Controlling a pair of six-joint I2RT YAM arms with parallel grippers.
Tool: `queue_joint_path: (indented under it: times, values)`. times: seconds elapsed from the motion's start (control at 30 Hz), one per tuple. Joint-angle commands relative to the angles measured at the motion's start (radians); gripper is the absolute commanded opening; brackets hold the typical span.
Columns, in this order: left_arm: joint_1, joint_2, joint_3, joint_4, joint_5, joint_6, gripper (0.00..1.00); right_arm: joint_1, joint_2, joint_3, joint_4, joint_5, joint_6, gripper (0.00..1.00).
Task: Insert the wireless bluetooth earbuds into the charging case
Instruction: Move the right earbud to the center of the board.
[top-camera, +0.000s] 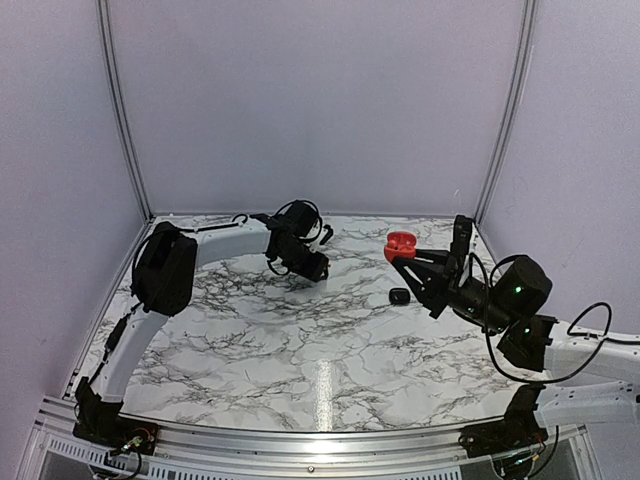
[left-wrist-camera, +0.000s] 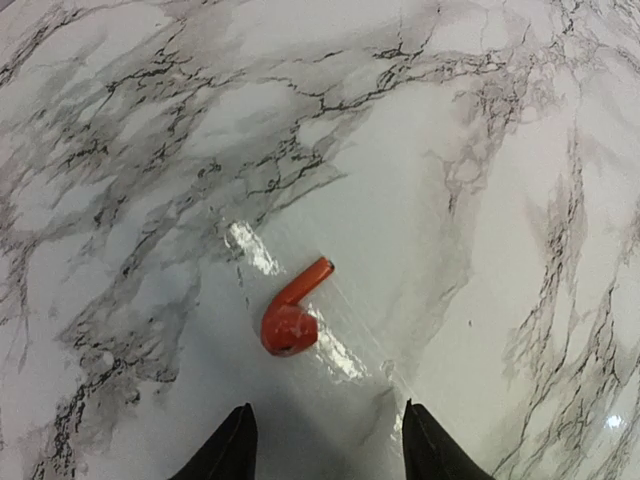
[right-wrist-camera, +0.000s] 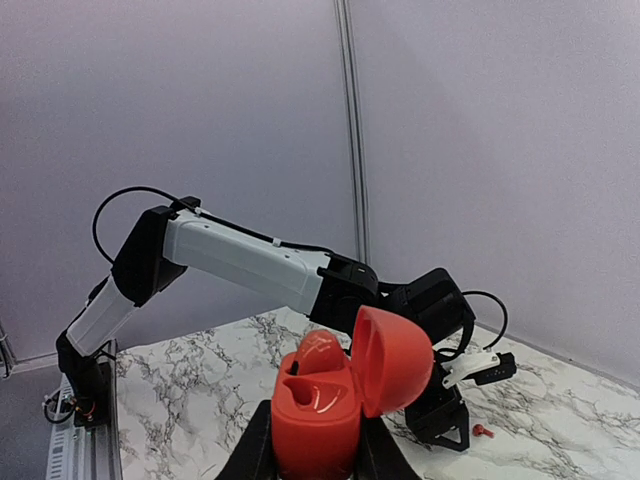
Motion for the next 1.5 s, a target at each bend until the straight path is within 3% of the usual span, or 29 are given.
queue_joint_path:
  times: [0.0,0.4,0.87,1.0,1.17,1.47]
  values:
    - [0.002,0.085,0.119,-0.076,-0.014,-0.005,0.51,-0.009,-0.002,0.009,0.015,0.008,0.001,0.0]
    - [0.002,0.21,0.266,-0.102,-0.111,0.03,0.44,-0.011,-0.03,0.002,-0.003,0.022,-0.012,0.0]
    - [0.003,0.136,0.148,-0.077,-0.115,0.057,0.15,-0.012,-0.02,0.005,0.0,0.011,-0.008,0.0]
    - [0.003,0.092,0.115,-0.075,-0.116,0.057,0.12,-0.012,-0.024,0.006,0.001,0.007,-0.005,0.0]
    - [0.001,-0.031,-0.041,-0.051,-0.116,0.078,0.08,-0.011,-0.025,0.006,0.0,-0.009,-0.002,0.0]
    - [-0.043,-0.419,-0.64,0.045,-0.053,0.124,0.06,-0.012,-0.032,-0.003,-0.001,-0.035,0.01,0.0]
